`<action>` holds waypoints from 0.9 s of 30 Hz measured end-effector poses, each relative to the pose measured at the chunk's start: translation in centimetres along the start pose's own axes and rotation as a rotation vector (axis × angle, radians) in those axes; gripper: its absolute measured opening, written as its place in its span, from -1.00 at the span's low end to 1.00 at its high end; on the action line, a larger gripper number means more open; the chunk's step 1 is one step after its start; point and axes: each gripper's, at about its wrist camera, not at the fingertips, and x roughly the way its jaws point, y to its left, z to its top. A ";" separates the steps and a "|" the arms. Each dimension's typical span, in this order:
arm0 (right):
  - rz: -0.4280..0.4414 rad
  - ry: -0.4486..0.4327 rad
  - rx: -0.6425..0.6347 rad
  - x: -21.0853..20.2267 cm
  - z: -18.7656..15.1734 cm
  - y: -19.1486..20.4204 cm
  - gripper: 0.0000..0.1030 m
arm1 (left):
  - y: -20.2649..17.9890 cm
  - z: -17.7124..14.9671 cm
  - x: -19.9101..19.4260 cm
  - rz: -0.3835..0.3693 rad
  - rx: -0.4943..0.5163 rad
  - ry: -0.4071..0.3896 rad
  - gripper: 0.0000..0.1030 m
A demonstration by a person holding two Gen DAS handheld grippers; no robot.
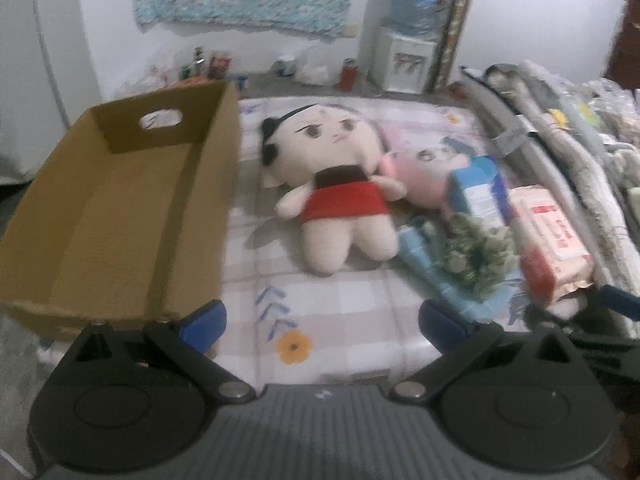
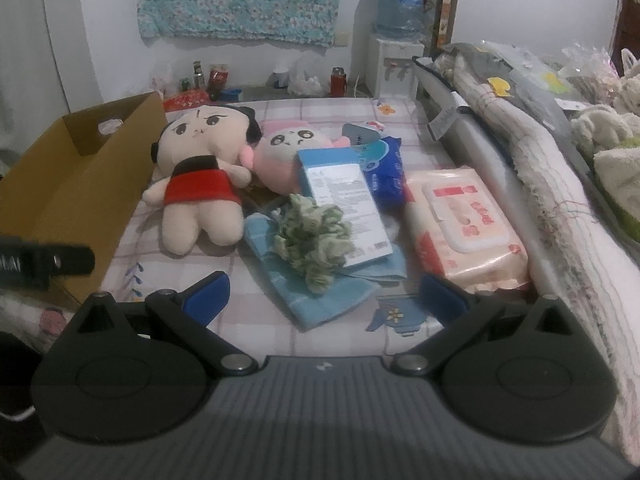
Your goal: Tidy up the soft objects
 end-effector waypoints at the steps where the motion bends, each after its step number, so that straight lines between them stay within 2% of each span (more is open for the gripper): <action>1: -0.005 -0.011 -0.012 0.2 -0.4 -0.4 0.98 | -0.5 0.1 0.1 -0.023 0.016 -0.014 0.99; 7: -0.026 -0.110 -0.102 0.5 -1.9 -2.3 0.98 | -4.0 1.3 1.4 -0.158 0.121 -0.037 0.97; 12: -0.009 -0.179 -0.121 0.9 -2.1 -4.8 0.98 | -7.6 2.5 3.5 -0.231 0.197 -0.026 0.98; 18: 0.028 -0.210 -0.126 2.2 -1.8 -8.0 0.98 | -10.9 3.6 6.6 -0.270 0.270 -0.004 0.98; 22: 0.028 -0.208 -0.054 3.2 -1.4 -10.8 0.98 | -12.6 3.9 8.8 -0.273 0.298 0.016 0.95; 25: 0.052 -0.201 0.018 4.0 -1.1 -12.6 0.97 | -13.2 4.1 10.7 -0.267 0.309 0.037 0.81; 27: 0.067 -0.199 0.038 4.5 -1.1 -13.0 0.97 | -13.4 4.2 11.8 -0.257 0.305 0.055 0.63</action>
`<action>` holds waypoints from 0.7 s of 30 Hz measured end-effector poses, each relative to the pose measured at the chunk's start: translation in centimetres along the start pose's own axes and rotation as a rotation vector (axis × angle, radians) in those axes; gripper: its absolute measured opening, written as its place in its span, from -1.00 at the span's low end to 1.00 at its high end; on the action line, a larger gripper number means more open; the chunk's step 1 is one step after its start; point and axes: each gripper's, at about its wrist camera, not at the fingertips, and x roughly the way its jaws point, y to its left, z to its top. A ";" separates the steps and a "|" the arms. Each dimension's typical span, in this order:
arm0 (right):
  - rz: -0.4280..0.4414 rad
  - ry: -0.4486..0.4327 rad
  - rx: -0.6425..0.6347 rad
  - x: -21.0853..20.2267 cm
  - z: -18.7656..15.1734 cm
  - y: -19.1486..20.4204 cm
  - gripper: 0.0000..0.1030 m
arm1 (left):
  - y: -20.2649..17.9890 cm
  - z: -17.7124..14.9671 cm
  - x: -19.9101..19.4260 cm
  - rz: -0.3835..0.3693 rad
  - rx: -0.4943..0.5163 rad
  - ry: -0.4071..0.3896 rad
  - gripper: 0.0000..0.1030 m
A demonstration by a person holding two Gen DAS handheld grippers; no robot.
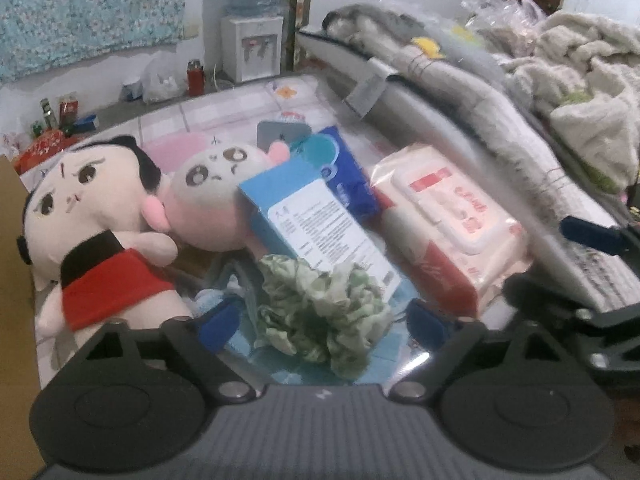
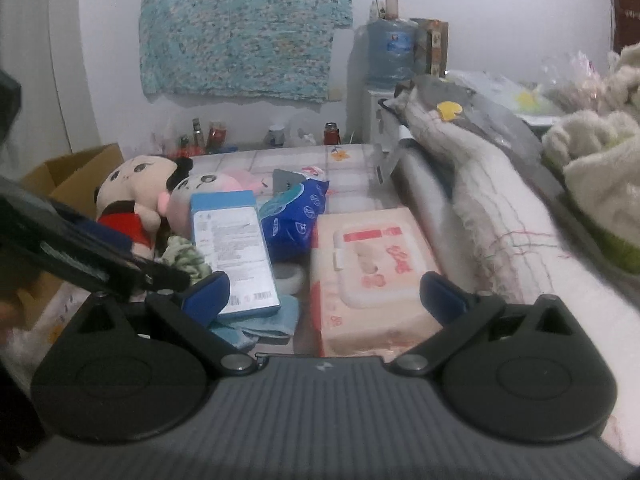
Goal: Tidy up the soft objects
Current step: 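Lower the left gripper onto the green floral scrunchie and close it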
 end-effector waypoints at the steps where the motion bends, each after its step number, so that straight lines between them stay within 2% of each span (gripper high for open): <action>1: 0.008 0.000 0.006 0.3 0.0 -0.1 0.96 | 0.1 0.1 0.5 0.000 -0.004 0.011 0.58; 4: 0.040 -0.008 0.017 0.9 0.3 -0.2 0.96 | 0.7 0.0 1.7 -0.016 -0.022 0.033 0.50; 7: 0.077 -0.024 0.033 1.3 0.8 -0.2 0.96 | 1.1 -0.1 2.2 -0.035 -0.033 0.038 0.30; 9: 0.098 -0.033 0.046 1.7 1.3 -0.2 0.96 | 1.3 -0.2 2.4 -0.042 -0.043 0.038 -0.05; 11: 0.113 -0.036 0.056 2.1 1.8 -0.3 0.95 | 1.7 -0.2 2.2 -0.049 -0.053 0.032 -0.28; 14: 0.118 -0.033 0.054 2.8 2.3 -0.2 0.92 | 2.3 -0.3 1.2 -0.045 -0.069 0.012 -0.53; 17: 0.128 -0.026 0.032 3.6 2.8 0.7 0.84 | 3.2 -0.3 0.1 -0.043 -0.100 -0.007 -0.62; 21: 0.163 -0.003 -0.016 4.6 2.8 2.5 0.70 | 4.7 -0.7 -0.9 -0.026 -0.148 -0.024 -0.63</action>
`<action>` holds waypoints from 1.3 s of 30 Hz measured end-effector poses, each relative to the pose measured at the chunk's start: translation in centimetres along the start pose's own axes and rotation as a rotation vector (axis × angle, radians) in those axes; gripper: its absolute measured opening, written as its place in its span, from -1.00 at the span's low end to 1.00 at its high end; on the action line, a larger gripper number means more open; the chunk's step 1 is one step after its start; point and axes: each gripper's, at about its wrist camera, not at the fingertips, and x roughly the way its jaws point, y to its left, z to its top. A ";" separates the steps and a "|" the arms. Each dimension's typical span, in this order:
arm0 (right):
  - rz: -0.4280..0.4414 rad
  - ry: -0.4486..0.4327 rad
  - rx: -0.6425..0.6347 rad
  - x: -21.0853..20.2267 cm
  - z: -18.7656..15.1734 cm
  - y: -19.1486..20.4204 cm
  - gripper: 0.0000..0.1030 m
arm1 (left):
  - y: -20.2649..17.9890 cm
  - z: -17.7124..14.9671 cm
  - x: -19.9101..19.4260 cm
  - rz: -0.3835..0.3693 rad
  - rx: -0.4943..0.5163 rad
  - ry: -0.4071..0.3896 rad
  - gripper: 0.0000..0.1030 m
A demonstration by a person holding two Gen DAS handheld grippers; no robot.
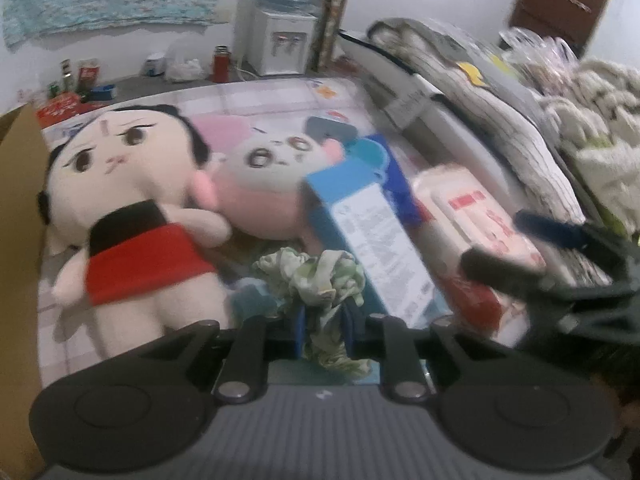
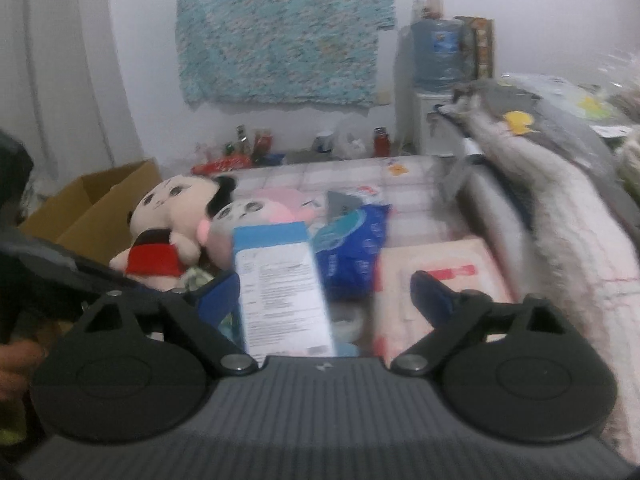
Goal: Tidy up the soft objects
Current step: 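Lower the left gripper onto the green floral scrunchie and close it, then grasp the blue band-aid box with the right gripper while the left holds the scrunchie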
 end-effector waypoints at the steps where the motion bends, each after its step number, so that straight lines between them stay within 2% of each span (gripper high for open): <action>1: 0.011 0.013 -0.020 0.5 -0.1 0.6 0.67 | 0.4 0.0 0.0 0.000 -0.011 0.001 -0.63; 6: 0.042 0.085 -0.134 3.6 -0.9 3.8 0.66 | 1.8 0.0 0.6 -0.019 -0.055 0.025 -0.63; 10: 0.008 0.132 -0.239 6.1 -1.7 5.7 0.64 | 2.2 -0.1 0.8 -0.032 -0.071 0.024 -0.63; 11: -0.010 0.145 -0.261 6.7 -2.0 6.1 0.57 | 2.4 -0.2 0.7 -0.034 -0.073 0.023 -0.63; 13: -0.047 0.172 -0.290 7.6 -2.5 6.4 0.21 | 2.5 -0.2 0.7 -0.034 -0.079 0.022 -0.63; 14: -0.056 0.178 -0.295 7.8 -2.6 6.4 0.12 | 2.6 -0.3 0.6 -0.034 -0.081 0.022 -0.63; 15: -0.051 0.170 -0.291 7.6 -2.5 6.4 0.02 | 2.7 -0.3 0.6 -0.036 -0.086 0.022 -0.63; 17: -0.034 0.146 -0.274 6.9 -2.2 6.3 -0.37 | 2.9 -0.4 0.5 -0.040 -0.092 0.018 -0.63; 19: -0.033 0.106 -0.251 5.5 -1.6 6.4 -0.51 | 3.0 -0.5 0.5 -0.039 -0.097 0.017 -0.62; 23: -0.035 0.085 -0.114 3.8 -0.6 4.3 -0.57 | 3.0 -0.7 0.3 -0.040 -0.105 0.016 -0.62; 26: -0.117 0.077 -0.050 3.3 -0.4 2.6 -0.60 | 3.0 -0.9 0.1 -0.038 -0.099 0.012 -0.61; 30: -0.149 0.084 -0.004 3.1 -0.5 1.3 -0.56 | 2.8 -0.9 0.1 -0.038 -0.100 0.013 -0.60; 33: -0.170 0.084 -0.034 3.5 -0.7 1.3 -0.55 | 2.7 -0.9 0.1 -0.036 -0.100 0.014 -0.60; 37: -0.124 0.058 0.061 2.5 0.0 0.1 -0.59 | 2.7 -0.8 0.0 -0.031 -0.098 0.008 -0.60; 39: -0.064 0.018 0.123 1.1 0.7 -0.2 -0.60 | 2.7 -0.9 -0.2 -0.025 -0.098 0.006 -0.60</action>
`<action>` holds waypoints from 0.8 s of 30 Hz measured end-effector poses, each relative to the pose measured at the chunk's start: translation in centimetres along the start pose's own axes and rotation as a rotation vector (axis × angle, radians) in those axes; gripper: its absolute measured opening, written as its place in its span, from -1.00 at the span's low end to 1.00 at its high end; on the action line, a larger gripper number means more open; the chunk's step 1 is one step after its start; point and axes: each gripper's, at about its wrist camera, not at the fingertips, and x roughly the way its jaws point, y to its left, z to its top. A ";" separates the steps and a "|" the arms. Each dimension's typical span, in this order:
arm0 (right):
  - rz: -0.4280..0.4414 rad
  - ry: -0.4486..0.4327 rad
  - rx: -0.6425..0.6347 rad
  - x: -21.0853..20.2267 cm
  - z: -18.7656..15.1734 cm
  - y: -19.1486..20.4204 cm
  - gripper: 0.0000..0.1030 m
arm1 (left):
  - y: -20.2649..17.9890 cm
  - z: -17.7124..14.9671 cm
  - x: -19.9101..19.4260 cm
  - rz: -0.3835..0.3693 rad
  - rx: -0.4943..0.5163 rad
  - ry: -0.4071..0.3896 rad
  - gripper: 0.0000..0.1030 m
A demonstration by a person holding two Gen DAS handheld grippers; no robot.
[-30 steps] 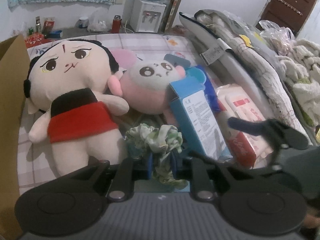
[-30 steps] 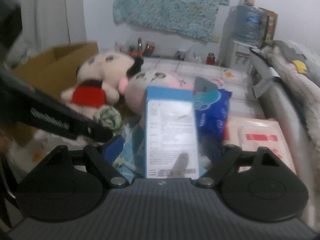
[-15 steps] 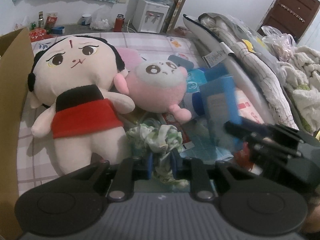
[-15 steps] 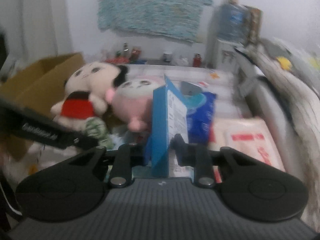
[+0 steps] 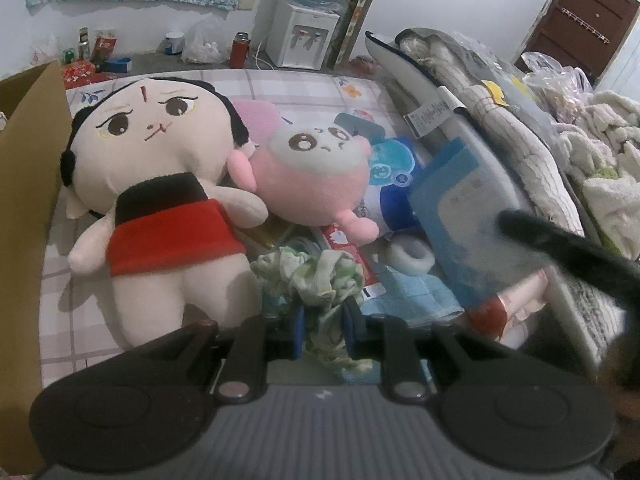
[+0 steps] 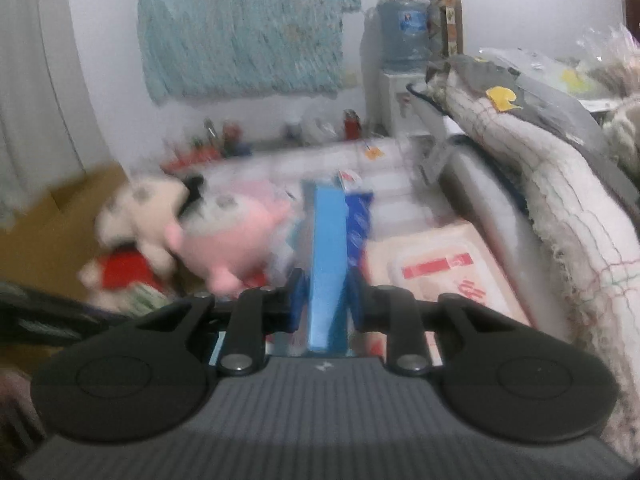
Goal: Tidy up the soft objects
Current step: 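Grasp the blue band-aid box with the right gripper while the left holds the scrunchie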
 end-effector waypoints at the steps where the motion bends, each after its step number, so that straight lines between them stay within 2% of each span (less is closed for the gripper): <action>1: 0.047 -0.018 0.038 -0.8 0.3 -0.3 -0.64 | 0.0 0.0 -0.1 0.002 -0.001 -0.001 -0.60; 4: 0.205 -0.005 0.173 -1.7 0.5 -1.3 -0.64 | 0.1 0.0 -0.3 0.008 -0.006 -0.005 -0.60; 6: 0.275 0.030 0.261 -1.0 -0.3 -2.1 -0.63 | 0.2 0.0 -0.3 0.012 -0.009 0.000 -0.60; 10: 0.215 0.097 0.294 0.9 -2.1 -3.1 -0.62 | 0.0 -0.1 -0.3 0.015 -0.004 0.003 -0.59; 12: 0.142 0.129 0.259 1.5 -2.9 -3.2 -0.53 | -0.2 0.0 -0.2 0.014 0.000 0.003 -0.59; 16: 0.030 0.173 0.163 1.6 -3.5 -2.9 -0.06 | -0.2 -0.1 -0.1 0.015 0.007 0.002 -0.58; 18: 0.036 0.167 0.112 1.3 -3.6 -2.6 0.21 | -0.3 -0.2 0.0 0.017 0.010 0.004 -0.58; 19: 0.030 0.154 0.065 0.9 -3.5 -1.9 0.54 | -0.3 -0.2 0.1 0.019 0.012 0.006 -0.58; 20: 0.014 0.143 0.018 0.8 -3.6 -1.2 0.76 | -0.4 -0.3 0.1 0.020 0.015 0.009 -0.58; 22: -0.023 0.127 -0.098 0.7 -3.8 0.3 0.77 | -0.4 -0.3 0.1 0.022 0.020 0.011 -0.58; 24: -0.031 0.150 -0.168 1.1 -3.8 1.3 0.77 | -0.5 -0.3 0.2 0.021 0.022 0.012 -0.58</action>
